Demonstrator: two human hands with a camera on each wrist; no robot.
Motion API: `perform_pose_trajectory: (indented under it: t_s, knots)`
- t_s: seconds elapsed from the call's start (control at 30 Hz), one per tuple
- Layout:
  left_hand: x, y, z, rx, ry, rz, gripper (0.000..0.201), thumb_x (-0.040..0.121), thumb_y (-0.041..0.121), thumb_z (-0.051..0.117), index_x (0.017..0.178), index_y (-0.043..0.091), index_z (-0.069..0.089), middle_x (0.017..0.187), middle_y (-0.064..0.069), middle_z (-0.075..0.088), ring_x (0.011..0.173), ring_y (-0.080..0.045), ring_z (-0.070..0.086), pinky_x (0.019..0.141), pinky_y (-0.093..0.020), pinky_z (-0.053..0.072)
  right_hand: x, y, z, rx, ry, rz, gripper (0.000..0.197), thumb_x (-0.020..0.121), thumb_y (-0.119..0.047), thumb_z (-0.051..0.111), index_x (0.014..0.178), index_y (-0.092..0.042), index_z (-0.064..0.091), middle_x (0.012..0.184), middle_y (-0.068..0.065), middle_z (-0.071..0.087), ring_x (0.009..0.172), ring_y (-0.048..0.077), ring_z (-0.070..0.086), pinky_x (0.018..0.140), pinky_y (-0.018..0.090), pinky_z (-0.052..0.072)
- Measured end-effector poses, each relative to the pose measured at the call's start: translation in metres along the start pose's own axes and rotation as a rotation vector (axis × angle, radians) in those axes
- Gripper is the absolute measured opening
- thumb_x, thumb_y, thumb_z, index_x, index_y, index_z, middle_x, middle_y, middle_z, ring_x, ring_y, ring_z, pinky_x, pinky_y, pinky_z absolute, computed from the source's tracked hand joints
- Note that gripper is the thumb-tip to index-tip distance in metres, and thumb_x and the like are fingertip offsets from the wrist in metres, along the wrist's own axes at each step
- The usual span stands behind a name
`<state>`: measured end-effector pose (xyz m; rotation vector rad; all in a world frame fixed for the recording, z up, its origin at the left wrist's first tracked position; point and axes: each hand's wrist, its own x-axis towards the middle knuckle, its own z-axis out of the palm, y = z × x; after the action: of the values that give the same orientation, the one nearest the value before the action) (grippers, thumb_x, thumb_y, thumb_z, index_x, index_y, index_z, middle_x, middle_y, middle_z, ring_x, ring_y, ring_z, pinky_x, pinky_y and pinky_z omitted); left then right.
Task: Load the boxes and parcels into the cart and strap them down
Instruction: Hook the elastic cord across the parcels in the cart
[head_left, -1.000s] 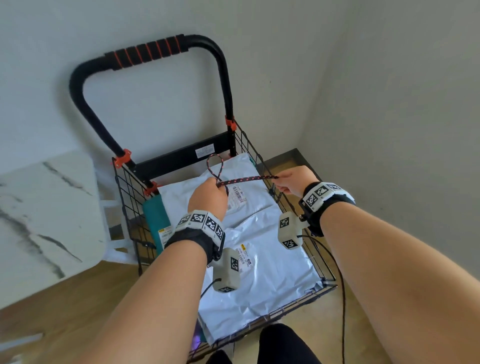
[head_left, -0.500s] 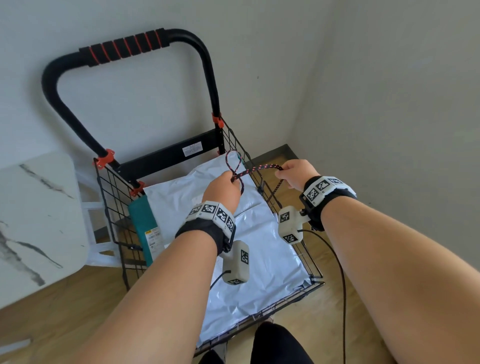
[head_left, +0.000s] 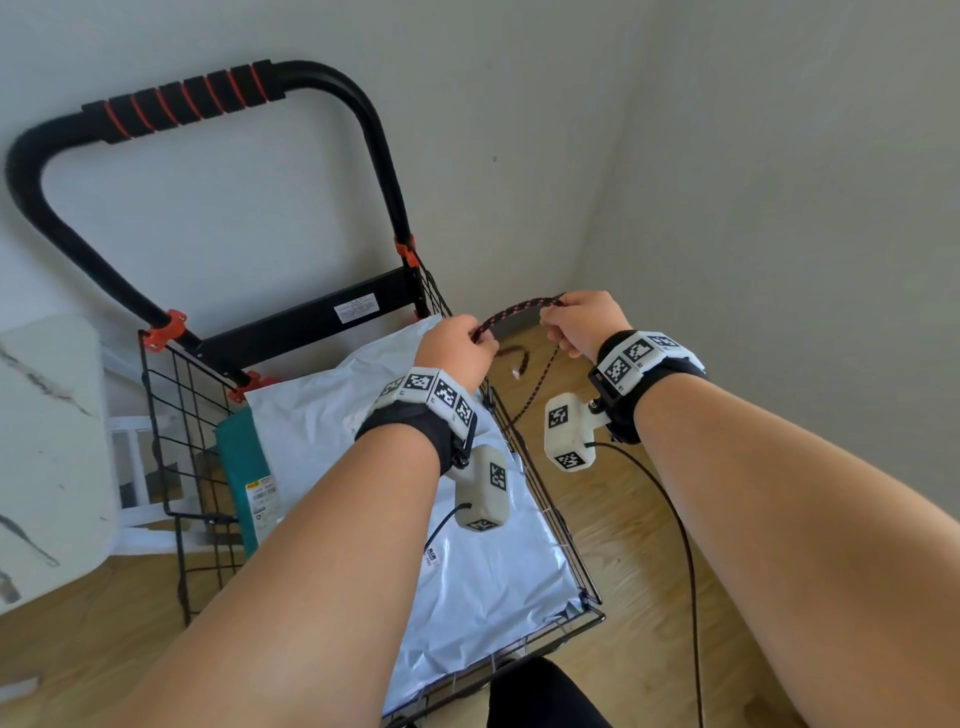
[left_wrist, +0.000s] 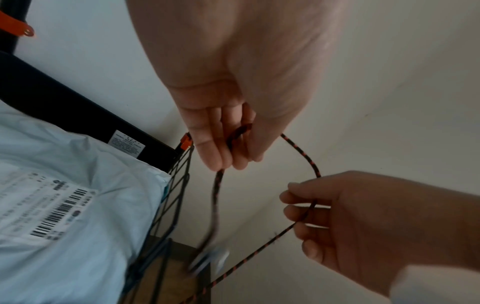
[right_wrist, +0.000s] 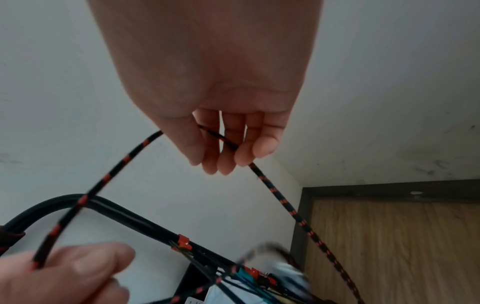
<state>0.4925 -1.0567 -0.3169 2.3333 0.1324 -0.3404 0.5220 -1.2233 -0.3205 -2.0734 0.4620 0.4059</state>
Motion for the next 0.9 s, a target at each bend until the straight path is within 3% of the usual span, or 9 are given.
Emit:
perform_pose_trajectory:
  t_s: [0.1,0.2,0.33,0.43,0.57,0.63,0.7,0.77,0.9]
  knots:
    - [0.013,0.014,0.013,-0.095,-0.029,-0.007,0.018,0.088,0.015,0.049,0.078,0.005,0.060,0.086,-0.015,0.069,0.080,-0.034,0.067,0.076,-0.048,0.056,0.010,0.010,-0.011,-0.029,0.011,0.008,0.013,0.089,-0.019,0.059,0.086,-0.010,0.068,0.073,0.004,0.063,0.063,0.015,0.054,0.060,0.027,0.048]
    - [0.018,0.023,0.019,-0.138,-0.049,-0.016,0.016,0.086,0.006,0.046,0.081,0.014,0.059,0.091,-0.007,0.070,0.087,-0.031,0.067,0.081,-0.047,0.056,0.013,0.019,-0.018,-0.069,-0.003,-0.003,0.014,0.088,-0.018,0.061,0.095,-0.007,0.069,0.076,0.005,0.061,0.067,0.018,0.053,0.067,0.030,0.051]
    - [0.028,0.036,0.031,-0.167,-0.033,-0.032,0.024,0.087,0.008,0.053,0.076,0.029,0.050,0.091,-0.005,0.067,0.087,-0.027,0.067,0.083,-0.046,0.055,0.017,0.033,-0.028,-0.147,-0.056,-0.011,0.013,0.087,-0.016,0.065,0.099,-0.013,0.069,0.081,0.001,0.060,0.073,0.016,0.055,0.078,0.032,0.054]
    - [0.034,0.048,0.032,-0.274,0.003,-0.099,0.030,0.086,-0.005,0.044,0.078,0.022,0.053,0.079,-0.001,0.062,0.082,-0.026,0.069,0.081,-0.043,0.057,0.020,0.038,-0.029,-0.201,-0.100,-0.013,0.028,0.086,-0.017,0.069,0.113,-0.020,0.067,0.089,-0.004,0.062,0.080,0.013,0.058,0.079,0.028,0.053]
    - [0.042,0.060,0.029,-0.397,-0.009,-0.145,0.022,0.092,-0.007,0.042,0.097,0.009,0.057,0.077,-0.001,0.060,0.067,-0.018,0.066,0.078,-0.035,0.059,0.026,0.037,-0.024,-0.228,-0.153,-0.080,0.051,0.085,-0.020,0.071,0.132,-0.030,0.056,0.106,-0.003,0.067,0.089,0.015,0.065,0.080,0.030,0.055]
    - [0.047,0.061,0.028,-0.420,-0.004,-0.159,0.022,0.092,-0.006,0.044,0.099,0.008,0.058,0.079,-0.002,0.063,0.067,-0.017,0.067,0.077,-0.033,0.060,0.029,0.034,-0.021,-0.264,-0.189,-0.099,0.038,0.085,-0.022,0.071,0.121,-0.031,0.062,0.085,-0.005,0.065,0.075,0.014,0.062,0.065,0.025,0.050]
    - [0.051,0.061,0.027,-0.461,-0.003,-0.177,0.022,0.091,-0.007,0.044,0.097,0.008,0.059,0.080,-0.005,0.064,0.066,-0.018,0.067,0.077,-0.033,0.060,0.031,0.029,-0.017,-0.340,-0.221,-0.072,0.009,0.086,-0.027,0.069,0.094,-0.024,0.065,0.073,-0.004,0.058,0.067,0.015,0.055,0.058,0.023,0.043]
    - [0.054,0.061,0.026,-0.490,0.005,-0.187,0.023,0.090,-0.009,0.044,0.094,0.008,0.059,0.081,-0.007,0.064,0.064,-0.018,0.067,0.075,-0.033,0.060,0.035,0.028,-0.013,-0.375,-0.236,-0.066,0.014,0.087,-0.029,0.066,0.081,-0.017,0.063,0.073,0.000,0.057,0.066,0.016,0.052,0.059,0.024,0.043]
    - [0.059,0.058,0.021,-0.552,0.089,-0.195,0.020,0.090,-0.010,0.045,0.095,0.003,0.059,0.085,-0.011,0.063,0.061,-0.015,0.065,0.060,-0.020,0.058,0.043,0.037,-0.007,-0.460,-0.211,0.005,0.013,0.089,-0.023,0.063,0.082,-0.011,0.066,0.068,-0.002,0.057,0.064,0.016,0.055,0.053,0.022,0.040]
